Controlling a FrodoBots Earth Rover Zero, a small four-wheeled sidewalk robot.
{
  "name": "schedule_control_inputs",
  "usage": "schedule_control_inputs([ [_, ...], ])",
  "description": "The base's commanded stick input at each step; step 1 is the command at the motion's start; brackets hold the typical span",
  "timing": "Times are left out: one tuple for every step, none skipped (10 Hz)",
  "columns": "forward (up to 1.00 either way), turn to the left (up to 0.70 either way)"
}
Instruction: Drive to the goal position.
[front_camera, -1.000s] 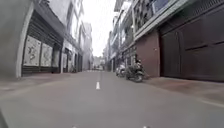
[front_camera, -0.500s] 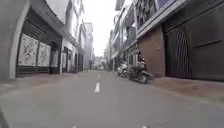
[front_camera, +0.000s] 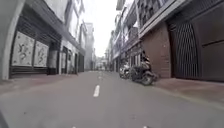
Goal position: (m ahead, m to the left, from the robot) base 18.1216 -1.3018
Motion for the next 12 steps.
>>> schedule_control_inputs([
  [0.85,0.0],
  [0.85,0.0],
  [0.85,0.0],
  [0.85,0.0],
  [0.85,0.0],
  [0.85,0.0],
  [0.85,0.0],
  [0.85,0.0],
  [0.85,0.0],
  [0.85,0.0],
  [0.85,0.0],
  [0.85,0.0],
])
